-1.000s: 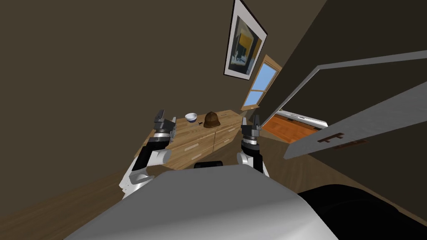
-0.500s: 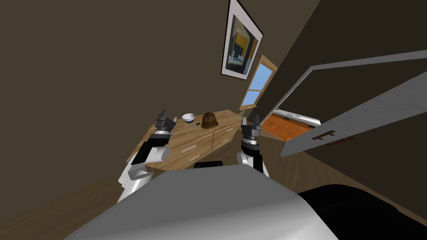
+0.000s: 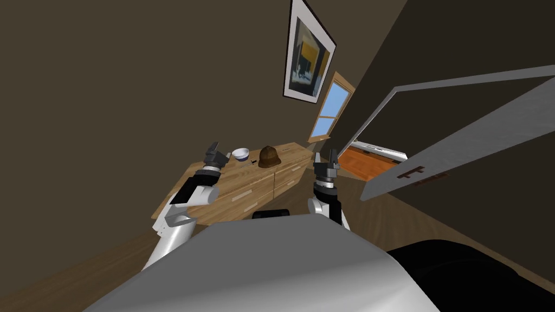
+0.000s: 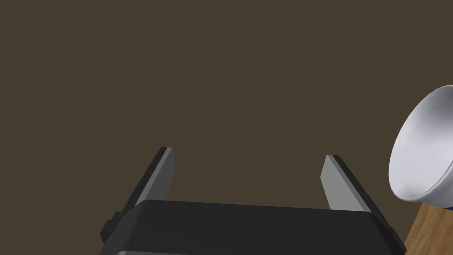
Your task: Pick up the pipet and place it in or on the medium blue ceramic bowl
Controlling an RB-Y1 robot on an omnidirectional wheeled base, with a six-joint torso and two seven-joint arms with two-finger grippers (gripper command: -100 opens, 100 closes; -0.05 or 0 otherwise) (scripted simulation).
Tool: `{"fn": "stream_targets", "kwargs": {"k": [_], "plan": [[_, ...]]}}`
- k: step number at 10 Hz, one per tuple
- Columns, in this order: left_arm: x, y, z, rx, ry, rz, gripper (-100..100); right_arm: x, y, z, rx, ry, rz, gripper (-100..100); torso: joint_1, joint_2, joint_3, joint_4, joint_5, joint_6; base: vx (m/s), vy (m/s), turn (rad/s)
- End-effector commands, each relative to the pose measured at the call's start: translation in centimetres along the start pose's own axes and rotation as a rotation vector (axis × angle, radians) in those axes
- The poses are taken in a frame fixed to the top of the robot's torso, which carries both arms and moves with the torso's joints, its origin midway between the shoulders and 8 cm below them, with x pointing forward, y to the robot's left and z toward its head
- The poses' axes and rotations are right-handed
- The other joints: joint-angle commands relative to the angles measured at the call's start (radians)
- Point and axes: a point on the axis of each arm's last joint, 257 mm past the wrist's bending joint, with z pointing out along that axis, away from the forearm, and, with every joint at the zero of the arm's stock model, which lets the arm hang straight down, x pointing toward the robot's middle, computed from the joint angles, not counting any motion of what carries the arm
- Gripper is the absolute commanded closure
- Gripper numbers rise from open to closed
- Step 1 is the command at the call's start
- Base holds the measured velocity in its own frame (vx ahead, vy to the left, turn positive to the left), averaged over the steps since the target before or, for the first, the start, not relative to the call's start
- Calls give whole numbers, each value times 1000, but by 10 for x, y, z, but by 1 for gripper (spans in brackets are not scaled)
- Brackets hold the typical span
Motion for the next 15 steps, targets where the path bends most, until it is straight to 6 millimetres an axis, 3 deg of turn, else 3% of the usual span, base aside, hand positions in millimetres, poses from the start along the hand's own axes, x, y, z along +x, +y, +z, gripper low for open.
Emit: {"fn": "stream_targets", "kwargs": {"k": [1, 6, 15], "plan": [[-3, 8, 2, -38, -9, -8, -100, 0, 0, 0, 0, 0, 0, 0, 0, 0, 0, 0, 0, 0, 22, -30, -47], [-21, 26, 19, -146, -34, -48, -100, 0, 0, 0, 0, 0, 0, 0, 0, 0, 0, 0, 0, 0, 23, -29, -81], [-54, 74, 28, -365, -110, -118, -100, 0, 0, 0, 0, 0, 0, 0, 1, 1, 0, 0, 0, -1, 12, -16, -75]]}}
